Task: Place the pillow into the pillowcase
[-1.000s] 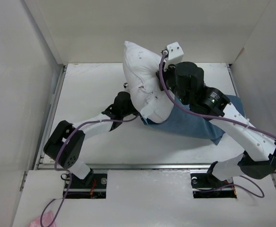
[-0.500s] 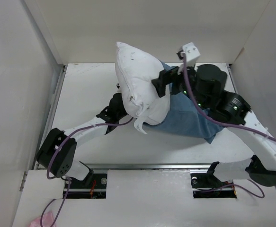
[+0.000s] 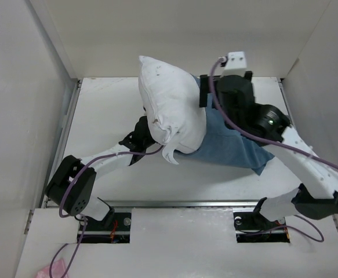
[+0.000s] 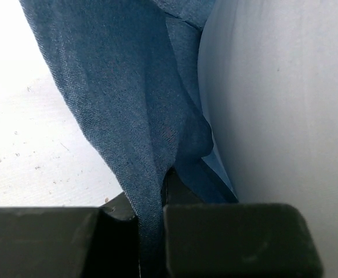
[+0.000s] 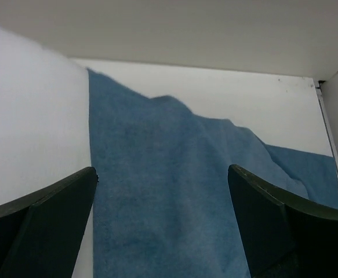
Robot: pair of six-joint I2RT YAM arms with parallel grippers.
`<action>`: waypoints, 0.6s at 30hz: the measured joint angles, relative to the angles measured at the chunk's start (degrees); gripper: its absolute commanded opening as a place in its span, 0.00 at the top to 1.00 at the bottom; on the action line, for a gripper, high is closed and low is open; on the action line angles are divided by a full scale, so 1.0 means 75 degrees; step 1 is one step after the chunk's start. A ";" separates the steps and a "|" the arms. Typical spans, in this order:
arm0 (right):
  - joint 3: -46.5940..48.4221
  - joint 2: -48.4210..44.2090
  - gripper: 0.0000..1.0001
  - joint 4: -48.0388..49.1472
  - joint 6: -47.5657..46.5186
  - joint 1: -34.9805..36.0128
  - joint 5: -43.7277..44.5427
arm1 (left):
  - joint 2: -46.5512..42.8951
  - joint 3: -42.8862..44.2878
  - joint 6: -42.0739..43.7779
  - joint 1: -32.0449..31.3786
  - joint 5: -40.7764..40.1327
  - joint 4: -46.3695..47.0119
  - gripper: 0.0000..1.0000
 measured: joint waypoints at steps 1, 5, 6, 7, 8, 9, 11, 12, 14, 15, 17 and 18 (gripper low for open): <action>0.0000 0.0286 0.00 -0.0169 0.0023 0.0000 -0.0047 | 0.0000 0.0000 0.0009 0.0000 0.0000 0.0000 1.00; 0.0105 0.1105 0.00 -0.0650 0.0058 0.0006 -0.0493 | 0.0000 -0.0006 0.0020 0.0009 -0.0012 -0.0047 1.00; 0.0146 0.1180 0.00 -0.0697 0.0076 0.0012 -0.0603 | 0.0000 -0.0020 0.0015 0.0012 -0.0026 -0.0090 1.00; 0.0201 0.1207 0.00 -0.0749 0.0073 0.0017 -0.0699 | 0.0000 -0.0032 0.0015 0.0015 -0.0035 -0.0131 1.00; 0.0259 0.1204 0.00 -0.0790 0.0070 0.0017 -0.0784 | 0.0000 -0.0035 0.0017 0.0015 -0.0044 -0.0157 1.00; 0.0318 0.1177 0.00 -0.0813 0.0050 0.0026 -0.0851 | 0.0000 -0.0035 0.0020 0.0015 -0.0044 -0.0152 1.00; 0.0379 0.1125 0.00 -0.0839 0.0041 0.0052 -0.0883 | 0.0000 -0.0035 0.0023 0.0015 -0.0047 -0.0143 1.00; 0.0376 0.1105 0.00 -0.0842 0.0038 0.0064 -0.0868 | 0.0000 -0.0035 0.0026 0.0015 -0.0050 -0.0146 1.00; 0.0364 0.1105 0.00 -0.0848 0.0052 0.0087 -0.0729 | -0.0006 -0.0035 0.0029 0.0015 -0.0064 -0.0154 1.00; 0.0329 0.1105 0.00 -0.0851 0.0070 0.0093 -0.0656 | -0.0015 -0.0035 0.0032 0.0015 -0.0073 -0.0169 1.00; 0.0312 0.1131 0.00 -0.0883 0.0140 0.0114 -0.0595 | -0.0044 -0.0035 0.0035 0.0006 -0.0119 -0.0219 1.00; 0.0312 0.1145 0.00 -0.0883 0.0154 0.0119 -0.0629 | -0.0058 -0.0035 0.0041 0.0006 -0.0143 -0.0256 1.00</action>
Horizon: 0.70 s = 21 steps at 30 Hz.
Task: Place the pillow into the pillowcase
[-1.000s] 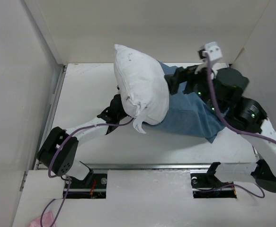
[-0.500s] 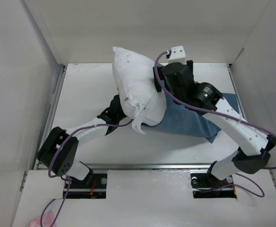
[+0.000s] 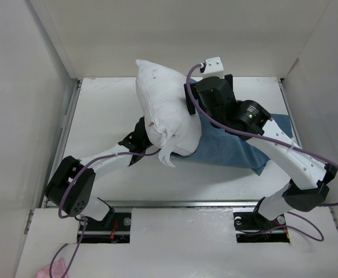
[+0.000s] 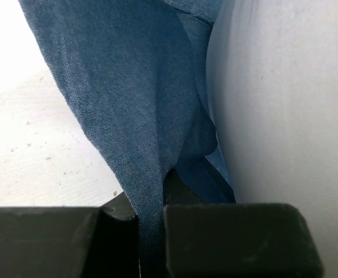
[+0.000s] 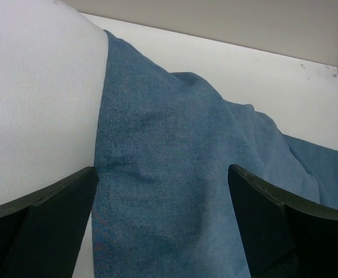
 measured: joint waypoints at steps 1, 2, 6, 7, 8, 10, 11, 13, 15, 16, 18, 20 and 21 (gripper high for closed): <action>0.0000 0.0003 0.00 0.0000 0.0012 0.0000 -0.0064 | -0.0012 0.0000 0.0003 0.0000 -0.0017 -0.0038 1.00; -0.0017 0.0003 0.04 0.0020 0.0015 -0.0003 -0.0154 | -0.0023 0.0000 0.0012 0.0000 -0.0047 -0.0061 1.00; -0.0315 -0.0073 0.22 0.0154 0.0085 0.0000 -0.0309 | -0.0061 0.0000 0.0020 0.0000 -0.0111 -0.0187 1.00; -0.0385 -0.0079 0.27 0.0175 0.0099 0.0000 -0.0236 | -0.0087 0.0000 0.0023 0.0000 -0.0131 -0.0230 1.00; -0.0449 -0.0079 0.30 0.0198 0.0131 0.0003 -0.0108 | -0.0131 0.0000 0.0035 -0.0009 -0.0143 -0.0286 1.00; -0.0527 -0.0055 0.29 0.0166 0.0283 0.0035 0.0236 | -0.0271 0.0000 0.0055 -0.0020 -0.0172 -0.0446 1.00; -0.0536 -0.0035 0.29 0.0143 0.0350 0.0044 0.0399 | -0.0373 0.0000 0.0067 -0.0026 -0.0192 -0.0522 1.00; -0.0539 0.0017 0.46 0.0105 0.0449 0.0052 0.0685 | -0.0627 0.0000 0.0102 -0.0038 -0.0306 -0.0702 1.00; -0.0548 0.0044 1.00 0.0070 0.0545 0.0090 0.0886 | -0.0906 0.0000 0.0178 -0.0050 -0.0460 -0.0886 1.00; -0.0554 0.0064 1.00 0.0044 0.0600 0.0105 0.1035 | -0.1064 0.0009 0.0245 -0.0055 -0.0571 -0.1000 1.00; -0.0533 0.0122 1.00 -0.0017 0.0772 0.0122 0.1524 | -0.1317 0.0160 0.0376 -0.0070 -0.0839 -0.1332 1.00; -0.0353 0.0227 1.00 -0.0111 0.0883 0.0140 0.2142 | -0.1370 0.0635 0.0504 -0.0064 -0.1125 -0.1836 1.00; -0.0187 0.0286 1.00 -0.0166 0.0921 0.0134 0.2436 | -0.1367 0.0930 0.0597 -0.0058 -0.1262 -0.2057 1.00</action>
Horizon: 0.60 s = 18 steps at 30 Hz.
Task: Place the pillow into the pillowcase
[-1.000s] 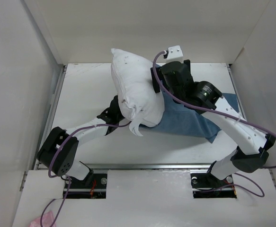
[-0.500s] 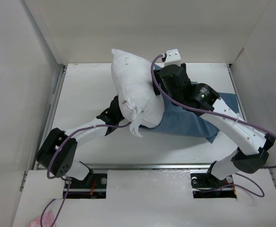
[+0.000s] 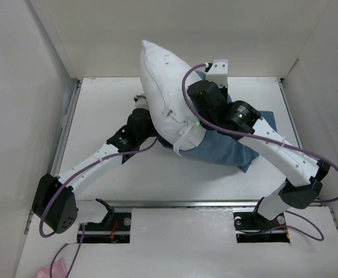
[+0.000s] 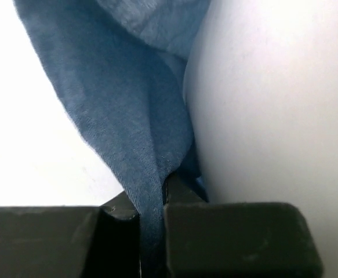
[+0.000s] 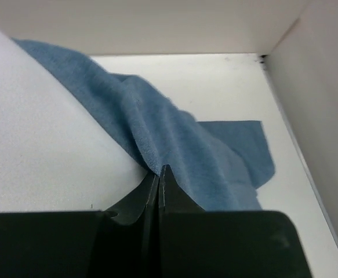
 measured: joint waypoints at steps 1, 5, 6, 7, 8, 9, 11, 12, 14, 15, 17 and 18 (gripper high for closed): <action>0.0227 0.0058 1.00 -0.0073 0.0032 -0.0029 0.0251 | 0.0000 0.0350 0.0090 0.0012 -0.0134 -0.0274 1.00; 0.1597 0.0204 1.00 -0.0175 -0.0169 -0.0420 0.0991 | 0.0087 0.2084 0.0589 0.0189 -0.0606 -0.1209 1.00; 0.1845 0.0187 1.00 -0.0041 -0.0466 -0.0557 0.1017 | 0.0166 0.2649 0.0726 0.0289 -0.0699 -0.1463 1.00; 0.2055 0.0128 1.00 0.0163 -0.0842 -0.0708 0.0866 | 0.0283 0.3316 0.0880 0.0414 -0.0822 -0.1658 1.00; 0.2197 0.0076 1.00 0.0294 -0.1110 -0.0819 0.0659 | 0.0425 0.4065 0.1035 0.0530 -0.0935 -0.1853 1.00; 0.2384 0.0044 1.00 0.0361 -0.1364 -0.0927 0.0356 | 0.0612 0.4908 0.1209 0.0615 -0.0991 -0.2060 1.00; 0.2798 0.0003 1.00 0.0385 -0.1734 -0.1064 -0.0490 | 0.0921 0.6327 0.1507 0.0714 -0.0903 -0.2200 1.00; 0.2975 -0.0026 1.00 0.0367 -0.1874 -0.1096 -0.1131 | 0.1017 0.6831 0.1647 0.0711 -0.0810 -0.2302 1.00; 0.2978 -0.0236 1.00 0.0385 -0.2052 -0.1093 -0.2562 | 0.1209 0.7749 0.1947 0.0691 -0.0618 -0.2535 1.00; 0.2725 -0.0469 1.00 0.0431 -0.2122 -0.1093 -0.3416 | 0.1346 0.8201 0.2069 0.0699 -0.0577 -0.2795 1.00; 0.1964 -0.1046 1.00 0.0656 -0.2241 -0.1084 -0.4779 | 0.1883 0.9471 0.2215 0.0831 -0.0589 -0.3430 1.00; 0.1600 -0.1314 1.00 0.0793 -0.2267 -0.1061 -0.5085 | 0.2168 1.0028 0.2256 0.0895 -0.0571 -0.3666 1.00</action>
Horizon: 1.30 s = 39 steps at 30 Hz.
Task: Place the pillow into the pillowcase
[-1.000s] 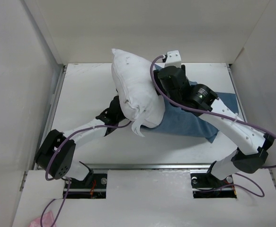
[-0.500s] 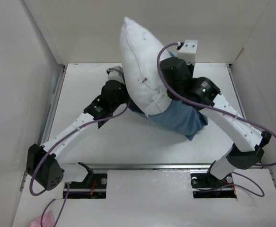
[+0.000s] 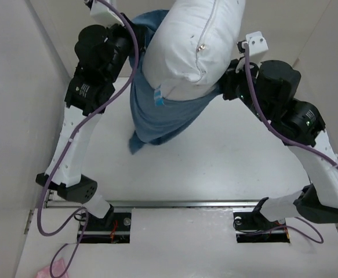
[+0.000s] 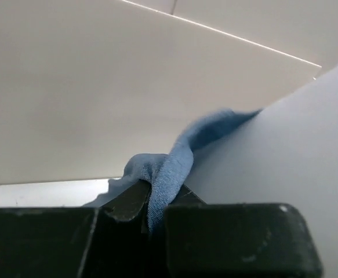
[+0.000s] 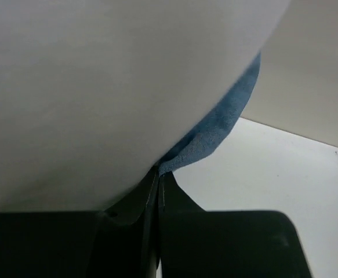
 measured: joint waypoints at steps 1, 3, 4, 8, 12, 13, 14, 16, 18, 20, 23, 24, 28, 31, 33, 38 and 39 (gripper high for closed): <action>-0.0216 -0.0175 1.00 0.0102 -0.0017 0.0038 -0.0055 | 0.0277 0.0493 0.0052 0.0032 0.0047 -0.0184 1.00; -0.0175 -0.0195 1.00 0.0490 -0.0166 0.0023 0.0530 | 0.0399 0.0565 0.0233 -0.0096 0.0236 -0.0271 1.00; 0.0058 -0.0058 1.00 0.0667 -0.0329 -0.0023 0.1067 | 0.0219 0.0172 0.0358 -0.0373 0.0318 -0.0134 1.00; 0.1728 0.1005 1.00 0.1358 -0.1239 -0.0239 0.2815 | -0.0434 -0.0699 0.0912 -0.1606 0.0388 -0.0210 1.00; 0.0918 0.0204 1.00 0.1784 -0.1157 -0.0312 0.1148 | 0.0175 0.1393 0.1000 -0.1376 0.0192 -0.1341 1.00; 0.0268 -0.0306 1.00 0.2066 -0.1122 -0.0294 0.0530 | 0.0507 0.2092 0.0938 -0.1145 0.0242 -0.1460 1.00; -0.0312 -0.0799 1.00 0.2384 -0.1090 -0.0256 0.0093 | 0.0711 0.2474 0.0874 -0.0918 0.0312 -0.1445 1.00; -0.0615 -0.1224 1.00 0.2620 -0.1061 -0.0146 0.0181 | 0.0685 0.2334 0.0813 -0.0621 0.0612 -0.1259 1.00; 0.0265 -0.0793 1.00 0.2617 -0.1253 -0.0085 0.1314 | 0.0146 0.1314 0.0833 -0.0618 0.0927 -0.0740 1.00; 0.1807 0.0358 1.00 0.2407 -0.1297 -0.0152 0.2267 | -0.0912 -0.0510 0.0968 -0.0877 0.0755 -0.0032 1.00; 0.2107 0.1093 0.90 0.1955 -0.1078 -0.0181 0.1947 | -0.1314 -0.0475 0.1183 -0.1067 -0.0052 -0.0038 1.00; 0.1349 0.0889 0.82 0.2057 -0.1014 -0.0181 0.1440 | -0.0973 0.0411 0.1201 -0.0956 -0.0289 -0.0388 1.00; -0.1877 -0.0662 1.00 0.2923 -0.1058 0.0003 0.0813 | 0.0542 0.3381 0.1282 -0.0781 -0.0219 -0.1562 1.00; -0.0239 0.0064 1.00 0.3244 -0.1518 0.0015 0.1926 | -0.0562 0.0895 0.1373 -0.1309 -0.0079 -0.0606 1.00; 0.1393 0.0941 1.00 0.3005 -0.1617 0.0015 0.2107 | -0.1003 0.0114 0.1559 -0.1635 -0.0408 -0.0396 1.00; 0.0017 0.0003 1.00 0.3238 -0.1300 -0.0020 0.0866 | -0.0213 0.2095 0.1821 -0.1533 -0.1256 -0.0507 1.00; -0.0178 -0.0181 1.00 0.3220 -0.1244 -0.0020 0.0580 | -0.0251 0.1909 0.1859 -0.1556 -0.1259 -0.0356 1.00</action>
